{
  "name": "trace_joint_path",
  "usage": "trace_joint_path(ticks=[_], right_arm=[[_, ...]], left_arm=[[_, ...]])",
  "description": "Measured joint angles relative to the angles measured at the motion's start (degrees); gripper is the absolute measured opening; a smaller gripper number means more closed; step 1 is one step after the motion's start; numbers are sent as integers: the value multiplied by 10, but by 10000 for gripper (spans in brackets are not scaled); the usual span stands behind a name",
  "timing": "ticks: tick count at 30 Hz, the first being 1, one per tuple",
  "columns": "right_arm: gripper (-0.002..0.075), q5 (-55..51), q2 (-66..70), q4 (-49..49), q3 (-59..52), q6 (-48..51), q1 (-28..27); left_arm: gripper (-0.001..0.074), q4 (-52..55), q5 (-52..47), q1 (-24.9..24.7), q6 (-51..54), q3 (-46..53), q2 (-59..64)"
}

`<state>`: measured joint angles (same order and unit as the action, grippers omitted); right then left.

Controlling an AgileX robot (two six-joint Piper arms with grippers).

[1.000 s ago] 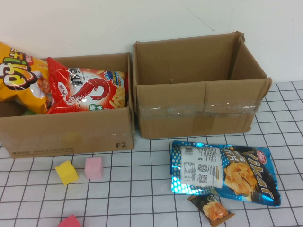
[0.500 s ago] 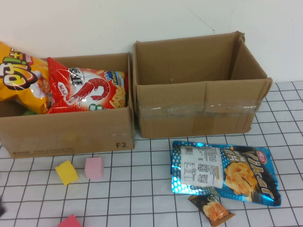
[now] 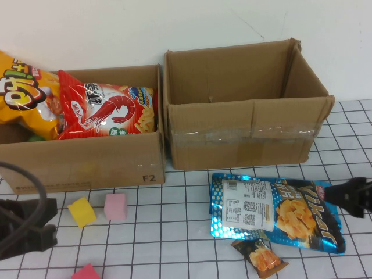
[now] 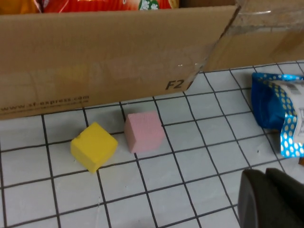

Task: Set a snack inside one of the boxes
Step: Pick up the potato chip

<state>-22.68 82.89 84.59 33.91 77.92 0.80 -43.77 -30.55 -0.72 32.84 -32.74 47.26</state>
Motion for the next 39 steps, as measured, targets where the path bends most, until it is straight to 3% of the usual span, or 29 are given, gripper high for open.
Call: trace_joint_path(ticks=[2,7,11,15,23,39], right_arm=[[534,1,37,8,14,4,0],[568,-47,87,13,27,-47,-1],[564,-129,90,14,26,-83,-1],[508,-177,72,41,-21,-101,-1],[461,-113,25,126,-160,-41,-1],[460,12,24,138,-90,-58,-1]], left_arm=[[-3,0,-3,0,12,0,1],[-3,0,-29,0,19,0,1],[-3,0,-36,0,19,0,1],[-3,0,-46,0,19,0,1],[-3,-1,-55,0,19,0,1],[-3,-6,-51,0,19,0,1]])
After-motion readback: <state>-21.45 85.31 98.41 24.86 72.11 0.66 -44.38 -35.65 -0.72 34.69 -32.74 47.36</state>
